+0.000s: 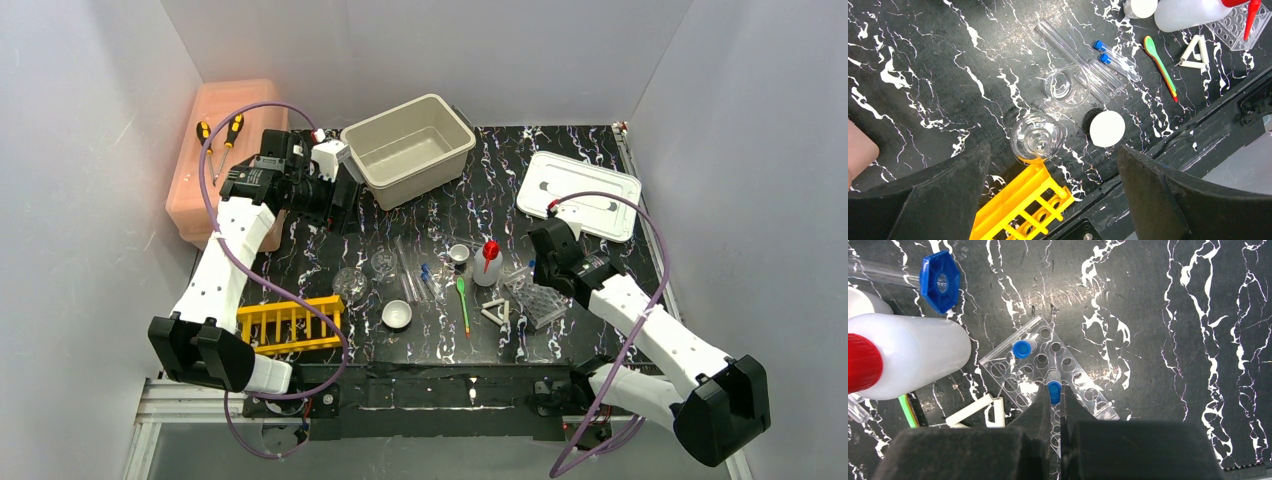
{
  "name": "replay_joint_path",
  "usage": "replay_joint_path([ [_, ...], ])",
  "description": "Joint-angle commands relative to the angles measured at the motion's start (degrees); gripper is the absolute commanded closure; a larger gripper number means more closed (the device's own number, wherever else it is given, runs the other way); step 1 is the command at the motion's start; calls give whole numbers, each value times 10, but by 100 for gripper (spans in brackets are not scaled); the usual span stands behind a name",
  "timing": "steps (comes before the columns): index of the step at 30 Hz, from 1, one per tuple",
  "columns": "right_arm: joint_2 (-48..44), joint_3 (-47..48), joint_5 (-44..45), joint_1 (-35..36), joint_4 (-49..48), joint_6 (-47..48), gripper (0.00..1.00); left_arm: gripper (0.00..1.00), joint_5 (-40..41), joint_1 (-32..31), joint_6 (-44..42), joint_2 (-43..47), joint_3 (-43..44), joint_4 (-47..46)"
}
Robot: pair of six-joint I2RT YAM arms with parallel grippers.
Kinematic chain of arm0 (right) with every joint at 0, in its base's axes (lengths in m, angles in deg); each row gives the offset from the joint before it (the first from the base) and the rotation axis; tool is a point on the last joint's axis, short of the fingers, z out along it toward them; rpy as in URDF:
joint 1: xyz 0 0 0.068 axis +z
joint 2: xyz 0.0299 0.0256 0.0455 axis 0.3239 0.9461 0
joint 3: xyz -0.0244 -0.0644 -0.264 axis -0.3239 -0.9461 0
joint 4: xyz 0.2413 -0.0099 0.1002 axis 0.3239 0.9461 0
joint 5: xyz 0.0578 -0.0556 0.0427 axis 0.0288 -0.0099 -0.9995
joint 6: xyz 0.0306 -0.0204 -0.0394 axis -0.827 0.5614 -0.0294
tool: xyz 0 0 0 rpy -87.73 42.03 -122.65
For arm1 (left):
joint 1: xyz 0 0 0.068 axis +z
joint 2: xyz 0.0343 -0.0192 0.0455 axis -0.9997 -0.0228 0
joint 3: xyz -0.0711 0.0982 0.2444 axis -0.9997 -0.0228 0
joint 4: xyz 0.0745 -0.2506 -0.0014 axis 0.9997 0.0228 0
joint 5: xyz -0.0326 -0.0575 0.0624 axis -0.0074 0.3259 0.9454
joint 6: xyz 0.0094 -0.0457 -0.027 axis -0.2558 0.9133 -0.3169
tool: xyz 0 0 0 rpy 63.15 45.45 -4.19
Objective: Organize the chemistry lab equipment
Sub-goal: Insert the test tube into the slot of the test tube rack.
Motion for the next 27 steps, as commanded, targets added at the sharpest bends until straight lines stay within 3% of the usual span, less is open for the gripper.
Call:
replay_joint_path([
  [1,-23,-21,30,-1,-28,-11,99,2,-2,3,-4,22,-6,5],
  [10,-18,-53,7,-1,-51,-16,98,2,-2,3,-7,24,-10,5],
  [13,-8,-52,-2,-1,-50,-19,88,2,-3,3,-8,24,-9,5],
  [15,-4,-40,3,-1,-39,-20,73,2,-3,3,-9,24,-8,5],
  [18,-10,-7,19,-1,-15,-12,61,2,-2,4,-10,24,-7,5],
  [27,28,155,-30,20,8,42,56,2,9,3,-2,18,4,5],
])
